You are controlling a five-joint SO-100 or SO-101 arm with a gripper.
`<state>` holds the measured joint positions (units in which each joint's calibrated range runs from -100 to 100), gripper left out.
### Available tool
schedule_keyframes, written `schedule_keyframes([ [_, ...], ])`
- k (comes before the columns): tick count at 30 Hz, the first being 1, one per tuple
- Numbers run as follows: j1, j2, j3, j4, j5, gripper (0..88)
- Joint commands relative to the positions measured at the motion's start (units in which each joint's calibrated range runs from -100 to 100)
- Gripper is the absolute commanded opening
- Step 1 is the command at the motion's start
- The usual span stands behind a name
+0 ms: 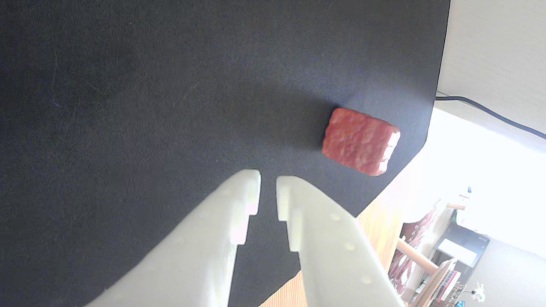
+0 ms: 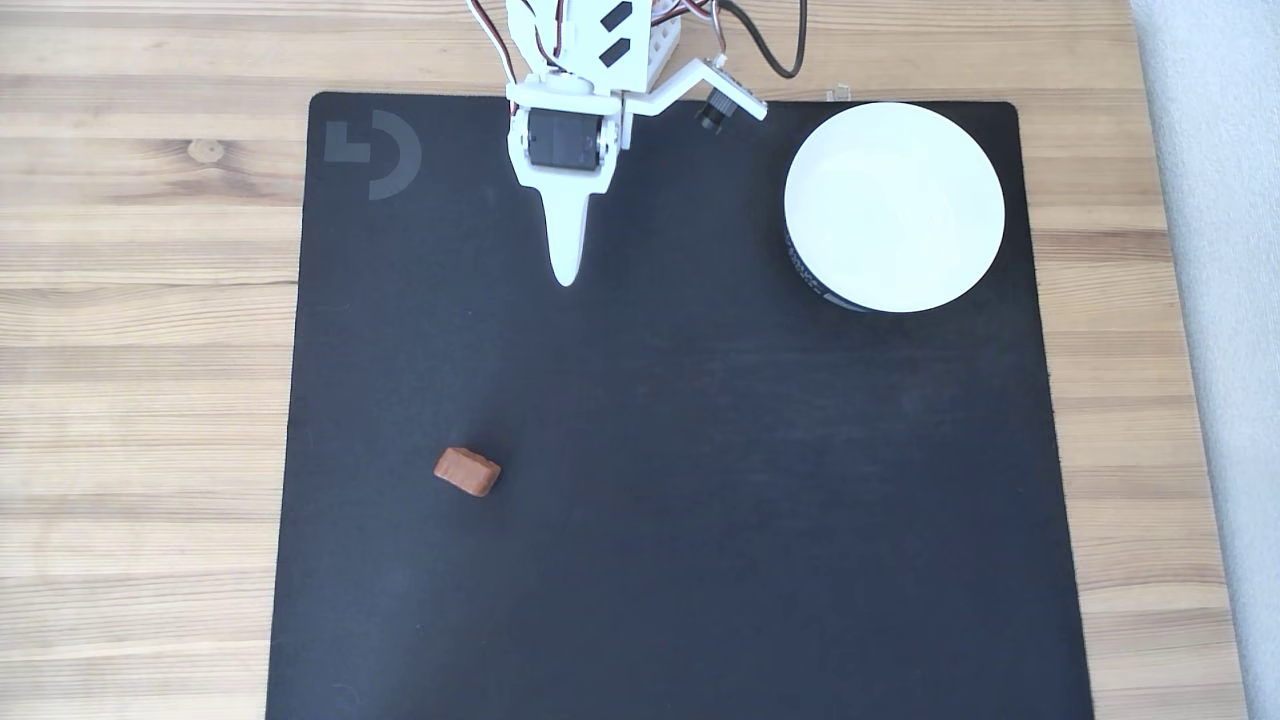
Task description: Pick up the toy and place it on the plate
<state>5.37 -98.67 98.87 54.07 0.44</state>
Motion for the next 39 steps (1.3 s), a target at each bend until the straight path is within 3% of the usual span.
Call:
schedule_keyframes([
  [1,0.7,-0.6,0.6,-1.2,0.1,2.6],
  [39,0.4,-0.6,0.6,-1.2,0.1,2.5],
])
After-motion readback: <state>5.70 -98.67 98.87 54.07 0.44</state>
